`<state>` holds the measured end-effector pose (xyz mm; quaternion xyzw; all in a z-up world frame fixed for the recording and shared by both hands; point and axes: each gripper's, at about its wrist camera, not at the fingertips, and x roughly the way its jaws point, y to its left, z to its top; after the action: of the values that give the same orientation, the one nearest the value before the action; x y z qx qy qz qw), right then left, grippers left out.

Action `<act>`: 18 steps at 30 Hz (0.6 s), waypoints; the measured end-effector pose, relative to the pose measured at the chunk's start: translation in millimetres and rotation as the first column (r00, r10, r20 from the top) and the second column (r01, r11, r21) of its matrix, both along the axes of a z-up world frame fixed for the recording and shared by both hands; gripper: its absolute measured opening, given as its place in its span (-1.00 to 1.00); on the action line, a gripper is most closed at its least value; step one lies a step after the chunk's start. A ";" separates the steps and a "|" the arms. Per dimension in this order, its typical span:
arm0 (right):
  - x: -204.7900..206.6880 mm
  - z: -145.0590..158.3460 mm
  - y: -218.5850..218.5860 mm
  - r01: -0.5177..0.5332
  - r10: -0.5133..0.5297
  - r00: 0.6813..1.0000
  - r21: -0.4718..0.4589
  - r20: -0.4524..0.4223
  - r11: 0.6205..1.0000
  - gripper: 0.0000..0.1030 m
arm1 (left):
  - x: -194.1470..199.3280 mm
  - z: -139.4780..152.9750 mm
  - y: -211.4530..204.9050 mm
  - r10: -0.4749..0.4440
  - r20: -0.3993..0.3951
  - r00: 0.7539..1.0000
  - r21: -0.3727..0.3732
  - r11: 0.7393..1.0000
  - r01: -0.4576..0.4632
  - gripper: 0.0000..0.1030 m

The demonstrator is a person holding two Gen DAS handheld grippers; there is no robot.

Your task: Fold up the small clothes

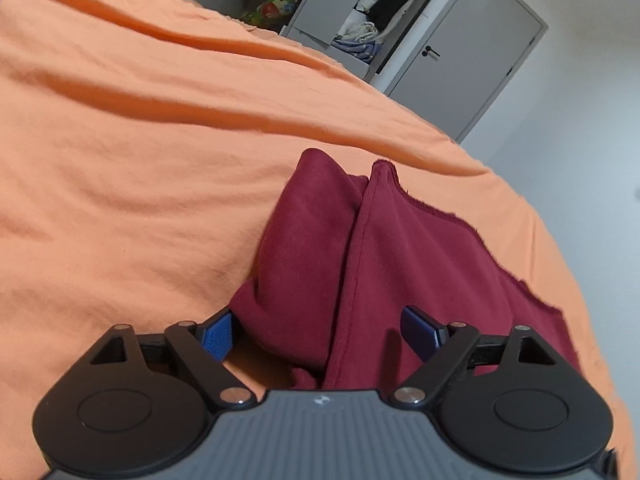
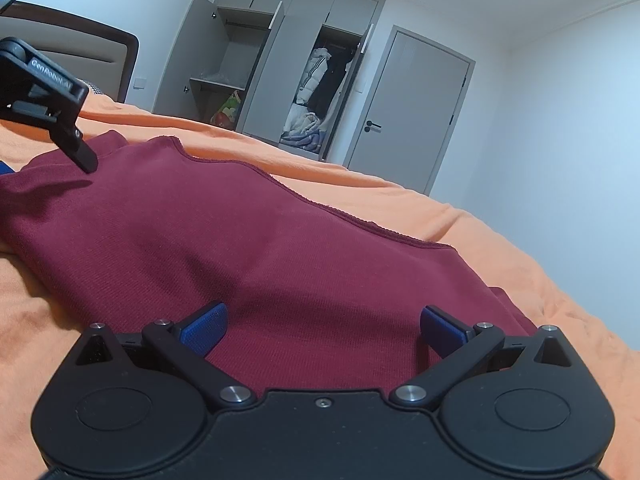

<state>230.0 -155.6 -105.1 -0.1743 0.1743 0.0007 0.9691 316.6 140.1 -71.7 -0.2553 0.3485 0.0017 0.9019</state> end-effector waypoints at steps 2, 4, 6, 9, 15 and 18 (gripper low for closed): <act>-0.1 -0.3 0.1 0.000 0.000 1.000 0.000 0.001 1.000 0.99 | 1.1 -0.8 -5.3 0.000 -0.003 1.000 0.029 1.000 0.000 0.68; -0.3 0.1 -0.3 0.000 0.000 1.000 -0.001 0.001 1.000 0.99 | 1.0 -1.4 -8.3 0.002 -0.004 1.000 0.043 0.999 -0.002 0.68; -0.2 0.1 -0.3 0.000 0.000 1.000 0.000 0.000 1.000 0.99 | 1.1 -1.5 -9.6 0.003 -0.003 1.000 0.046 0.999 -0.003 0.70; -0.2 -0.2 -0.2 0.000 0.000 1.000 0.000 0.001 1.000 0.99 | 1.6 -1.6 -9.9 0.004 -0.003 1.000 0.042 0.999 -0.003 0.70; -0.1 -0.3 -0.1 0.000 0.000 1.000 -0.001 0.001 1.000 0.99 | -2.3 -2.4 -9.8 0.000 0.000 1.000 0.053 0.999 0.000 0.70; 0.0 -0.4 0.0 0.001 -0.001 1.000 -0.001 0.001 1.000 0.99 | -2.7 -2.5 -10.6 0.000 0.001 1.000 0.057 0.998 0.000 0.70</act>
<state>230.0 -155.6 -105.5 -0.1748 0.1738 0.0002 0.9691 313.8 129.5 -74.2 -0.2294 0.3478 0.0116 0.9090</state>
